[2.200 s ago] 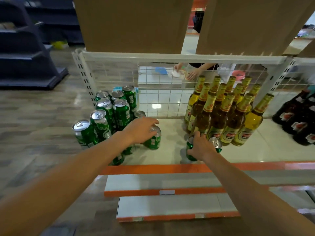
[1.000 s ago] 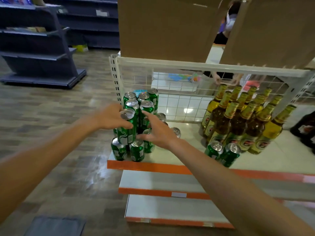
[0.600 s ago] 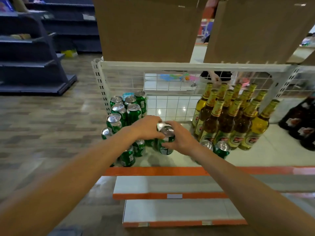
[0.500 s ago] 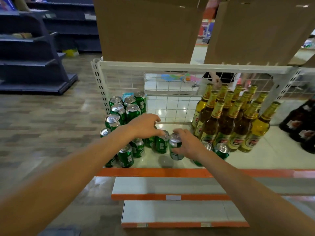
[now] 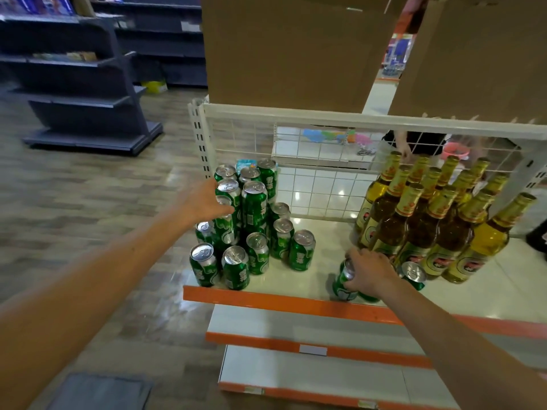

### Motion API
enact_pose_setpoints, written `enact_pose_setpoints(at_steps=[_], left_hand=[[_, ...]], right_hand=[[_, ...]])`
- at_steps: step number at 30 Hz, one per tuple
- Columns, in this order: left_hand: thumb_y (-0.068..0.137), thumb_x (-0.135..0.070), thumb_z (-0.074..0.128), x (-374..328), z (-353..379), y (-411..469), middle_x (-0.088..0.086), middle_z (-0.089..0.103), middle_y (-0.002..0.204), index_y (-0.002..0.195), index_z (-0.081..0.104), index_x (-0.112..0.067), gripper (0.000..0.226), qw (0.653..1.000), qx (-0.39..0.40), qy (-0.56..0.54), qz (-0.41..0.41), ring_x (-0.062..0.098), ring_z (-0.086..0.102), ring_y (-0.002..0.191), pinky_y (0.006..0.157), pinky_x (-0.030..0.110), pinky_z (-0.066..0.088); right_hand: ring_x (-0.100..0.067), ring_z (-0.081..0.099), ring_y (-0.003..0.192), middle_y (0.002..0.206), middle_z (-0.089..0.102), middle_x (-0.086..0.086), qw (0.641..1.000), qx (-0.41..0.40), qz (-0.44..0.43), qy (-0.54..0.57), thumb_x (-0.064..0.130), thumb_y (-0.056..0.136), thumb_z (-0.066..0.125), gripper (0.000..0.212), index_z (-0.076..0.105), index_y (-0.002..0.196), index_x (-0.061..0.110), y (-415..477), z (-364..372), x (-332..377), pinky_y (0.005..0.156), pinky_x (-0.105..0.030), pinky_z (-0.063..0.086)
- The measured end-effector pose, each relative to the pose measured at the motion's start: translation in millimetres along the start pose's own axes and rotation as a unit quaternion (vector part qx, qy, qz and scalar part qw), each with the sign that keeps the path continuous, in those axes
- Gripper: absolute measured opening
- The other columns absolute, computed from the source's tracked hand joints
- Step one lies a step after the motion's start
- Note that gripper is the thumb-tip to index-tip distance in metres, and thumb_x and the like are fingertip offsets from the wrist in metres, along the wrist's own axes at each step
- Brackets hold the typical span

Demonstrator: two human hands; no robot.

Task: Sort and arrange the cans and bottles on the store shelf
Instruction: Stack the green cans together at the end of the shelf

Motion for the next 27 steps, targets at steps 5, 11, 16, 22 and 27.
enact_pose_setpoints(at_steps=[5, 11, 16, 22, 27], left_hand=[[0.077, -0.036, 0.078, 12, 24, -2, 0.011, 0.062, 0.123, 0.133, 0.05, -0.015, 0.066, 0.999, 0.017, -0.044, -0.004, 0.028, 0.06, 0.106, 0.082, 0.034, 0.048], [0.073, -0.034, 0.081, 12, 26, -10, 0.004, 0.061, 0.113, 0.13, 0.049, -0.016, 0.068, 0.995, -0.018, -0.097, 0.003, 0.023, 0.062, 0.088, 0.078, 0.038, 0.055], [0.075, -0.032, 0.082, -20, 19, -18, -0.003, 0.05, 0.11, 0.148, 0.032, -0.018, 0.09, 0.986, -0.009, -0.148, 0.073, 0.014, 0.054, 0.089, 0.07, 0.024, 0.041], [0.07, -0.037, 0.086, -72, 53, -16, 0.009, 0.055, 0.132, 0.152, 0.024, -0.025, 0.103, 0.965, 0.084, -0.218, 0.12, 0.024, 0.057, 0.11, 0.088, 0.031, 0.047], [0.073, -0.033, 0.084, -108, 88, -20, 0.007, 0.058, 0.128, 0.153, 0.023, -0.023, 0.101, 0.95, 0.111, -0.249, 0.151, 0.023, 0.055, 0.116, 0.094, 0.029, 0.045]], right_hand=[[-0.029, 0.041, 0.134, 0.145, 0.046, -0.008, 0.999, -0.007, -0.007, 0.033, 0.067, 0.083, 0.055, 0.082, 0.033, 0.148, 0.023, 4, -13, 13, 0.114, -0.047, 0.026], [-0.025, 0.045, 0.13, 0.141, 0.05, -0.005, 0.988, -0.092, -0.078, 0.096, 0.058, 0.088, 0.057, 0.067, 0.042, 0.144, 0.023, 10, -35, 53, 0.112, -0.043, 0.033], [-0.021, 0.048, 0.127, 0.14, 0.051, -0.002, 0.952, -0.13, -0.097, 0.26, 0.041, 0.085, 0.071, 0.067, 0.043, 0.143, 0.023, 12, -60, 87, 0.103, -0.038, 0.043], [-0.022, 0.056, 0.12, 0.147, 0.044, -0.002, 0.888, -0.073, -0.1, 0.442, 0.035, 0.07, 0.088, 0.115, 0.012, 0.157, 0.031, 10, -66, 91, 0.098, -0.04, 0.049], [-0.022, 0.039, 0.139, 0.157, 0.035, -0.002, 0.892, -0.096, -0.081, 0.434, 0.038, 0.072, 0.086, 0.114, 0.01, 0.157, 0.03, 7, -44, 71, 0.11, -0.037, 0.037]])
Point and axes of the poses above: each hand's wrist, its own y-axis towards the middle knuckle, its own z-axis out of the palm, x = y × z, the point moved 1 cm from there along y, towards the middle knuckle
